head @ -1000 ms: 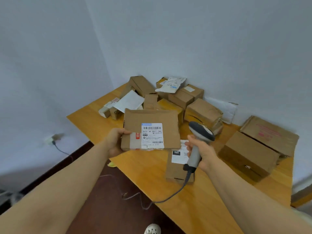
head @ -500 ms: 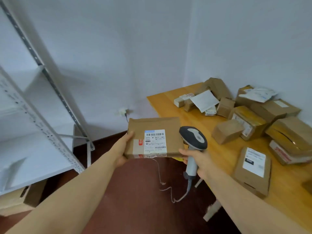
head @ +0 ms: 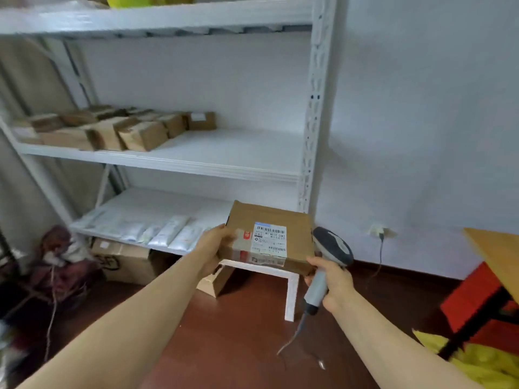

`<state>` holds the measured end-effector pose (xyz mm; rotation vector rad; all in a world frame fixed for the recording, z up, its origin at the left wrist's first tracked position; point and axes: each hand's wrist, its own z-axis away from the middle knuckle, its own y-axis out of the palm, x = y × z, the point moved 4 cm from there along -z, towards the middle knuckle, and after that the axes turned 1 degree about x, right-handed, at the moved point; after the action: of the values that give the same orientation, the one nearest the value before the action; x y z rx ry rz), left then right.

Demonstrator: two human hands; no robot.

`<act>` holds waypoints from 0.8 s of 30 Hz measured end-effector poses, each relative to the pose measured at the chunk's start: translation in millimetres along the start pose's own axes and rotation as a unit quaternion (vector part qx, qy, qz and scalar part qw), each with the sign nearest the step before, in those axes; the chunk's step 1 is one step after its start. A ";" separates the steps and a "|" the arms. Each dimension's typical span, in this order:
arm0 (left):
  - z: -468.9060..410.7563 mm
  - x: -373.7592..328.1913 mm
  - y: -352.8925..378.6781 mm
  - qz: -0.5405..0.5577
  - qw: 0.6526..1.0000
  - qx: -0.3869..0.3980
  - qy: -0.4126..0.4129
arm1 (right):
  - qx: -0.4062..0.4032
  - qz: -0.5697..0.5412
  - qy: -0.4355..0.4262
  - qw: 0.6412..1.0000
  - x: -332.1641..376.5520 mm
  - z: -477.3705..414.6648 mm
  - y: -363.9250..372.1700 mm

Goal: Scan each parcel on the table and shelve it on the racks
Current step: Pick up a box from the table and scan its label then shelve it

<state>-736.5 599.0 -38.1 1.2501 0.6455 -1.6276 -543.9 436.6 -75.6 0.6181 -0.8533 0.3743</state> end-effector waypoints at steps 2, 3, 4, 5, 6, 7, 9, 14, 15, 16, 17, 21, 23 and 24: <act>-6.8 -20.9 -38.9 -0.004 0.999 -0.032 0.023 | 0.014 0.007 0.004 1.000 -1.4 -10.2 46.7; -10.7 -29.8 -56.3 -0.012 0.997 -0.062 0.032 | 0.019 0.014 0.005 1.000 -0.4 -14.9 67.6; -14.7 -37.5 -70.6 -0.016 0.995 -0.094 0.042 | 0.024 0.020 0.006 1.000 1.1 -20.5 87.3; -20.8 -45.1 -83.2 -0.017 0.991 -0.121 0.054 | 0.030 0.027 0.006 0.999 3.2 -26.9 106.3; -28.2 -53.4 -93.7 -0.012 0.988 -0.142 0.067 | 0.037 0.033 0.005 0.999 6.2 -34.2 124.8; -36.9 -61.8 -102.0 0.001 0.984 -0.157 0.078 | 0.043 0.037 0.001 0.998 9.6 -42.8 142.9; -56.8 -80.3 -117.1 0.030 0.978 -0.182 0.100 | 0.049 0.038 -0.007 0.998 18.5 -62.3 179.1; -122.0 -139.6 -157.7 0.018 0.959 -0.235 0.160 | 0.061 0.033 -0.014 0.997 48.5 -117.0 272.8; -138.4 -151.1 -165.7 0.010 0.957 -0.239 0.162 | 0.068 0.035 -0.015 0.997 54.7 -129.2 291.4; -154.4 -162.6 -172.8 0.003 0.957 -0.241 0.160 | 0.075 0.037 -0.011 0.996 60.4 -142.1 309.6; -172.7 -175.3 -180.2 -0.004 0.957 -0.242 0.160 | 0.080 0.036 -0.007 0.996 66.2 -155.2 328.9; -237.4 -212.1 -202.2 -0.025 0.957 -0.244 0.158 | 0.084 0.030 -0.005 0.996 87.6 -202.1 390.8; -267.5 -225.6 -211.7 -0.075 0.956 -0.237 0.158 | 0.075 0.037 -0.008 0.996 96.1 -224.6 417.7; -281.2 -230.4 -215.4 -0.112 0.954 -0.230 0.158 | 0.069 0.042 -0.008 0.997 98.4 -236.1 429.3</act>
<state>-804.1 1006.1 52.6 1.1198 1.3264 -1.3488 -577.7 922.6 35.7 0.7150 -0.8751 0.5089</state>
